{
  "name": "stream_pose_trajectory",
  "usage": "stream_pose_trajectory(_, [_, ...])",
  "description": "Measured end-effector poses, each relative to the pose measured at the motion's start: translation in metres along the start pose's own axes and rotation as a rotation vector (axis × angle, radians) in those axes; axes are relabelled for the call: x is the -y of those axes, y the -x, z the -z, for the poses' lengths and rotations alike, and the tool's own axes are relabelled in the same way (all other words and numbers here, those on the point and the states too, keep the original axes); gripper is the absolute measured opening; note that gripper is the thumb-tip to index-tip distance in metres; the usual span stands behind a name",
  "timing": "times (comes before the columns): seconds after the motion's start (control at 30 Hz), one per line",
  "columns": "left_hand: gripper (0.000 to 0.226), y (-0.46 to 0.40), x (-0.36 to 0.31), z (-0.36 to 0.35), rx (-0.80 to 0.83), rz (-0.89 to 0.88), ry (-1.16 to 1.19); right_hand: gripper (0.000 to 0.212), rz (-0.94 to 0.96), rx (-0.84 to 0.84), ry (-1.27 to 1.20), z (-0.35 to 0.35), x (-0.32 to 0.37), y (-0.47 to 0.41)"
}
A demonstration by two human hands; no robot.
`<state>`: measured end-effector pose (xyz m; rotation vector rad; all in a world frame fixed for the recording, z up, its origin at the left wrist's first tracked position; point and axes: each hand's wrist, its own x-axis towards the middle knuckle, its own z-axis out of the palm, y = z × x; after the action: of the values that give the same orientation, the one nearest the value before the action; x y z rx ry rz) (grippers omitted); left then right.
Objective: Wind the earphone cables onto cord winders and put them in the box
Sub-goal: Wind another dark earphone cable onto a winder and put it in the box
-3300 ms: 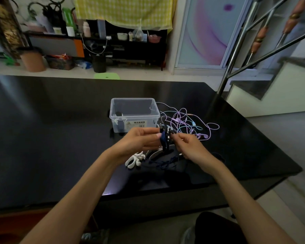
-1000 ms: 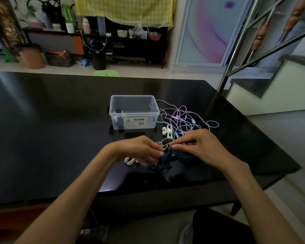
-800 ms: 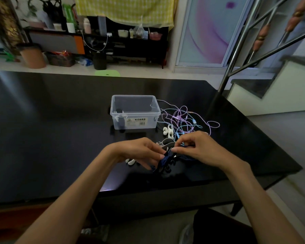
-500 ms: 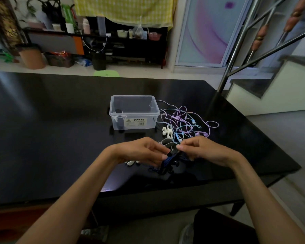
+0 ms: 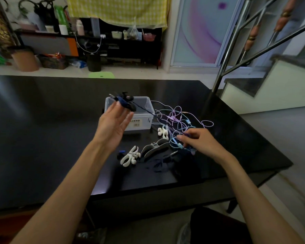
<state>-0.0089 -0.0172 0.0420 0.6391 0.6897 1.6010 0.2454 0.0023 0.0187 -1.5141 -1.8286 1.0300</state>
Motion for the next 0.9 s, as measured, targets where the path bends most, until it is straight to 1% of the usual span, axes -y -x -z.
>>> stream_pose_trajectory(0.03, [0.023, -0.001, -0.001, 0.002, -0.039, -0.019, 0.031, 0.018, 0.007, -0.029, 0.074, 0.004, -0.002, -0.001])
stream_pose_trajectory(0.07, [0.023, -0.002, -0.003, 0.005, -0.084, -0.035, 0.064, 0.018, -0.001, -0.021, 0.185, 0.008, -0.004, -0.002])
stream_pose_trajectory(0.1, [0.025, -0.003, -0.005, 0.009, -0.129, -0.049, 0.103, 0.021, -0.022, -0.005, 0.303, 0.01, -0.008, -0.003])
stream_pose_trajectory(0.13, [0.028, -0.005, -0.009, 0.013, -0.172, -0.062, 0.146, 0.023, -0.044, -0.024, 0.392, 0.011, -0.013, -0.005])
stream_pose_trajectory(0.17, [0.031, -0.006, -0.013, 0.018, -0.208, -0.077, 0.181, 0.023, -0.072, -0.096, 0.45, 0.013, -0.019, -0.007])
stream_pose_trajectory(0.2, [0.033, -0.007, -0.016, 0.023, -0.237, -0.09, 0.195, 0.022, -0.103, -0.212, 0.457, 0.017, -0.024, -0.009])
stream_pose_trajectory(0.27, [0.034, -0.007, -0.019, 0.03, -0.266, -0.099, 0.166, 0.022, -0.177, -0.451, 0.405, 0.026, -0.032, -0.009])
stream_pose_trajectory(0.3, [0.034, -0.006, -0.019, 0.031, -0.263, -0.092, 0.136, 0.026, -0.211, -0.477, 0.366, 0.032, -0.034, -0.009])
stream_pose_trajectory(0.33, [0.034, -0.006, -0.017, 0.031, -0.25, -0.083, 0.089, 0.036, -0.258, -0.41, 0.317, 0.037, -0.035, -0.009])
stream_pose_trajectory(0.4, [0.033, -0.006, -0.011, 0.026, -0.188, -0.044, -0.052, 0.063, -0.378, -0.119, 0.258, 0.041, -0.028, -0.006])
stream_pose_trajectory(0.43, [0.032, -0.004, -0.008, 0.021, -0.137, -0.012, -0.129, 0.073, -0.398, -0.025, 0.294, 0.04, -0.022, -0.004])
stream_pose_trajectory(0.47, [0.032, -0.003, -0.004, 0.016, -0.079, 0.031, -0.205, 0.074, -0.352, -0.033, 0.357, 0.039, -0.015, -0.004])
stream_pose_trajectory(0.5, [0.031, -0.001, 0.001, 0.009, -0.019, 0.082, -0.283, 0.068, -0.226, -0.125, 0.397, 0.036, -0.004, -0.004])
stream_pose_trajectory(0.53, [0.03, 0.001, 0.007, 0.004, 0.044, 0.13, -0.362, 0.058, -0.049, -0.244, 0.369, 0.03, 0.008, -0.003])
stream_pose_trajectory(0.57, [0.029, 0.004, 0.012, -0.002, 0.102, 0.17, -0.432, 0.047, 0.102, -0.324, 0.244, 0.023, 0.025, 0.0])
stream_pose_trajectory(0.6, [0.028, 0.005, 0.018, -0.006, 0.144, 0.196, -0.493, 0.041, 0.178, -0.327, 0.073, 0.013, 0.041, 0.002])
stream_pose_trajectory(0.63, [0.027, 0.007, 0.024, -0.01, 0.175, 0.207, -0.542, 0.037, 0.199, -0.262, -0.086, 0.003, 0.055, 0.004])
stream_pose_trajectory(0.67, [0.026, 0.007, 0.029, -0.013, 0.193, 0.207, -0.581, 0.035, 0.171, -0.163, -0.198, -0.01, 0.062, 0.003])
stream_pose_trajectory(0.73, [0.028, 0.009, 0.035, -0.017, 0.187, 0.19, -0.599, 0.032, 0.076, 0.001, -0.309, -0.034, 0.064, 0.0])
stream_pose_trajectory(0.8, [0.03, 0.01, 0.035, -0.017, 0.149, 0.183, -0.567, 0.032, -0.011, 0.083, -0.407, -0.047, 0.062, -0.001])
stream_pose_trajectory(0.87, [0.033, 0.01, 0.035, -0.015, 0.147, 0.19, -0.523, 0.035, -0.052, 0.153, -0.551, -0.049, 0.059, -0.001])
stream_pose_trajectory(0.9, [0.035, 0.01, 0.035, -0.015, 0.149, 0.193, -0.518, 0.034, -0.063, 0.157, -0.585, -0.049, 0.059, -0.001])
